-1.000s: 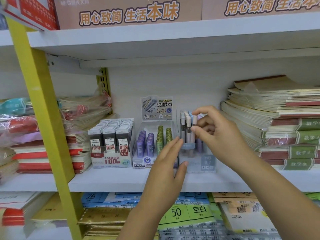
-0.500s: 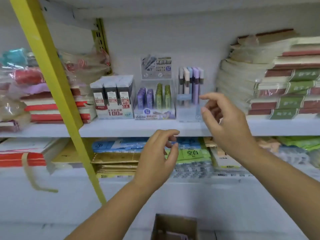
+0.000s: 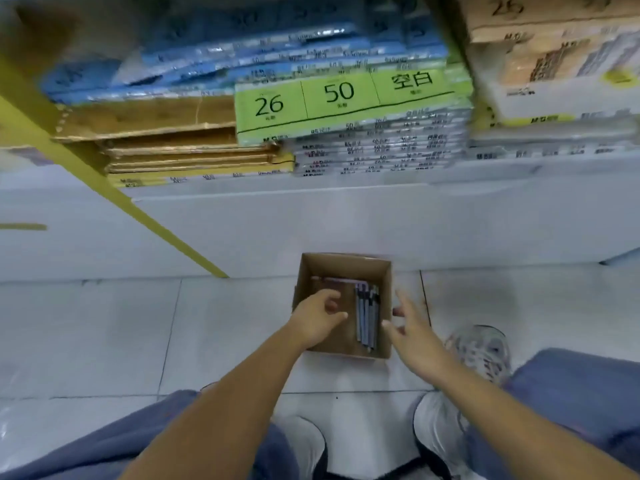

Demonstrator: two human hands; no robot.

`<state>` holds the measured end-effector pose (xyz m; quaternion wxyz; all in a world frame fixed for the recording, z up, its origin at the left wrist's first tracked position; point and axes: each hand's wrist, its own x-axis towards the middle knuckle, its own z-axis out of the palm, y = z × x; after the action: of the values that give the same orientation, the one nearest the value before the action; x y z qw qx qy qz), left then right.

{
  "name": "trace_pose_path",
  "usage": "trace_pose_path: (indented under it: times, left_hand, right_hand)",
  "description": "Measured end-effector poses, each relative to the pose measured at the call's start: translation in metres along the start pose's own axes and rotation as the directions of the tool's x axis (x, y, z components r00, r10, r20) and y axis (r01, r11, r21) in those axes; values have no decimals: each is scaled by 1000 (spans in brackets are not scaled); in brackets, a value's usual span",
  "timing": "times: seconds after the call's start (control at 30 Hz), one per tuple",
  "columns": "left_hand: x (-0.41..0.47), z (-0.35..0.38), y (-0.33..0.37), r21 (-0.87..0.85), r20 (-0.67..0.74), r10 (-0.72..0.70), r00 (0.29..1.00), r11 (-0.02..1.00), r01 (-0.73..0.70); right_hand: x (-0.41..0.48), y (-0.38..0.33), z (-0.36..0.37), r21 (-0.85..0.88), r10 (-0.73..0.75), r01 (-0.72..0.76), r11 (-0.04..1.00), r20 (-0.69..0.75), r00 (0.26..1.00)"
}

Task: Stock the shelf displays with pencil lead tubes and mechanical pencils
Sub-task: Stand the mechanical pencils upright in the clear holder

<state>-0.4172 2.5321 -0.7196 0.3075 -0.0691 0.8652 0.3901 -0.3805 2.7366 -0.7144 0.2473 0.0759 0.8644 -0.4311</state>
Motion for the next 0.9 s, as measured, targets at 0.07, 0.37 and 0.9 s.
trace_pose_path:
  times: [0.07,0.37,0.9]
  left_hand:
    - [20,12,-9,-8,33,-27,999,1000,27]
    - [88,50,-26,-171,130,-72,989,981,94]
    - [112,96,-24,-344,386,-186,903,879,329]
  right_hand:
    - [5,8,6,18,22,-22,1000,10,1000]
    - [9,22,7,144,123,-129,981,55,991]
    - [8,32,3,361,118,-166,918,152,981]
